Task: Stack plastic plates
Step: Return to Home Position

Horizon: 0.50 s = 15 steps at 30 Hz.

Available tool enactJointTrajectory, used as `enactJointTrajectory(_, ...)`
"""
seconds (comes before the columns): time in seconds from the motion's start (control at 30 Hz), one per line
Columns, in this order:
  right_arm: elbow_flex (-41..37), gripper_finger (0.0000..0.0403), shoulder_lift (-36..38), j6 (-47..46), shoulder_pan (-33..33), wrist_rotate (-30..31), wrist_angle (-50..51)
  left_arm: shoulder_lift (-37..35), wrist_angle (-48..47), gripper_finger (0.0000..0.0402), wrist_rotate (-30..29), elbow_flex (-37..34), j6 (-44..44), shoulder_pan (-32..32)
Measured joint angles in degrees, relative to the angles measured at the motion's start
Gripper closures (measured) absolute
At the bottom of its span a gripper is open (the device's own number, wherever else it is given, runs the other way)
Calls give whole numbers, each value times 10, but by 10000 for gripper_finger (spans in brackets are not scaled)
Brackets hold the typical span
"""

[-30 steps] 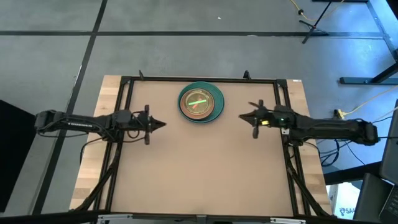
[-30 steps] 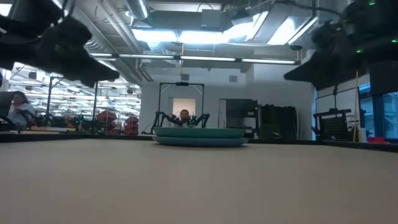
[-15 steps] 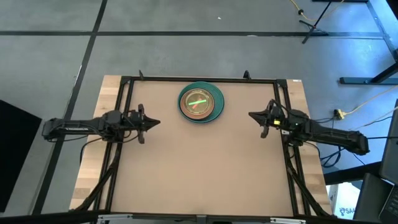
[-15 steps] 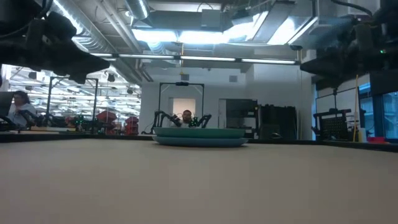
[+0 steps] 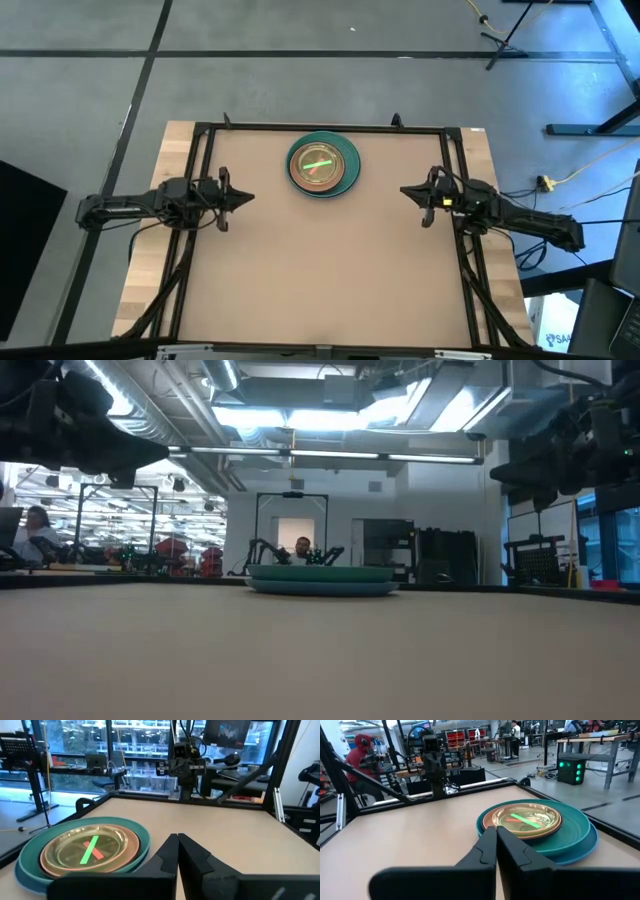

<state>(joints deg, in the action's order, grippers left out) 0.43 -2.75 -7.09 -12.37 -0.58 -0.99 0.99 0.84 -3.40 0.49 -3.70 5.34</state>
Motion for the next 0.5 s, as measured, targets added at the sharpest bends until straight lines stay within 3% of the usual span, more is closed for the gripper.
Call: enactJointTrajectory(0.5,0,400,-2,-1,0,0,1,2,0,396,-1,0,-2,0)
